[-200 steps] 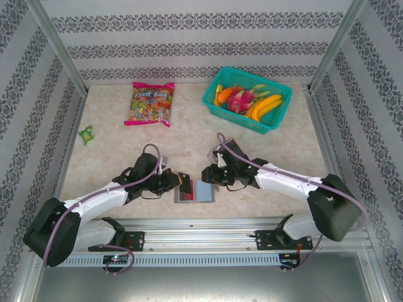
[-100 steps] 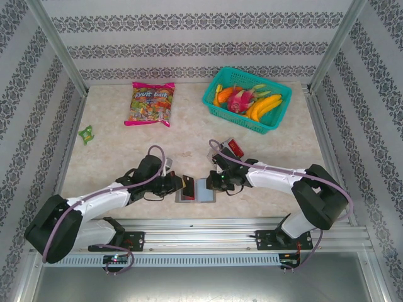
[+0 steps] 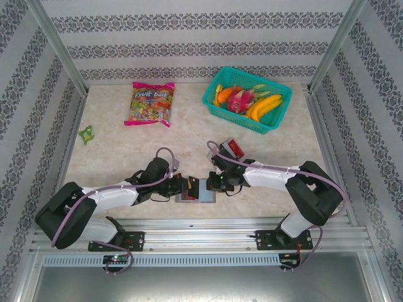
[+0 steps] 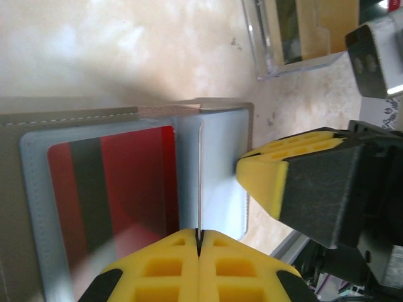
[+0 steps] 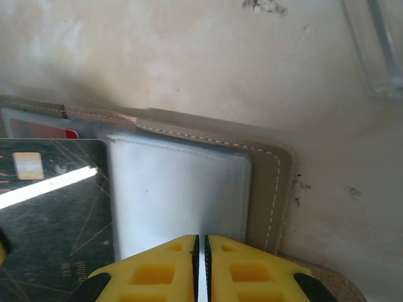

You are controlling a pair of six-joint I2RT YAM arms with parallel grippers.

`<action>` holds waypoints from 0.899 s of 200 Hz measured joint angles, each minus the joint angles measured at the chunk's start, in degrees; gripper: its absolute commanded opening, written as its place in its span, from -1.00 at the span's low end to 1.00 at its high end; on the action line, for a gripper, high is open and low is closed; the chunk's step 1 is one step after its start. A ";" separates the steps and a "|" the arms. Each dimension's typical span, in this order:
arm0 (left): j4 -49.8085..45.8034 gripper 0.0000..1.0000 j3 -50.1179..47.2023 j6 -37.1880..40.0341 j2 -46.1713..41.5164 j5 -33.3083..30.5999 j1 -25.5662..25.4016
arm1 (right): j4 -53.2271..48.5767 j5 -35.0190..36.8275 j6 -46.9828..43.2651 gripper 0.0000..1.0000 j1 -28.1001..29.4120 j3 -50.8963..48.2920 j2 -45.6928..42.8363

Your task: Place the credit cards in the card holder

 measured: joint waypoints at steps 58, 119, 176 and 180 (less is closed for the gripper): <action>-0.72 -1.00 -0.04 0.26 -0.11 -1.92 -0.31 | 0.07 0.00 0.00 -0.69 0.00 0.00 0.09; -0.68 -1.00 -0.04 0.37 0.35 -3.39 -1.18 | 0.17 0.00 0.00 -0.69 0.00 0.00 0.17; 1.86 -1.00 1.01 0.35 5.29 -3.98 -2.84 | 0.46 0.00 0.02 -0.68 0.00 0.00 0.24; 1.92 -1.00 1.05 0.35 5.35 -4.04 -3.02 | 0.52 0.00 0.04 -0.68 0.00 0.00 0.24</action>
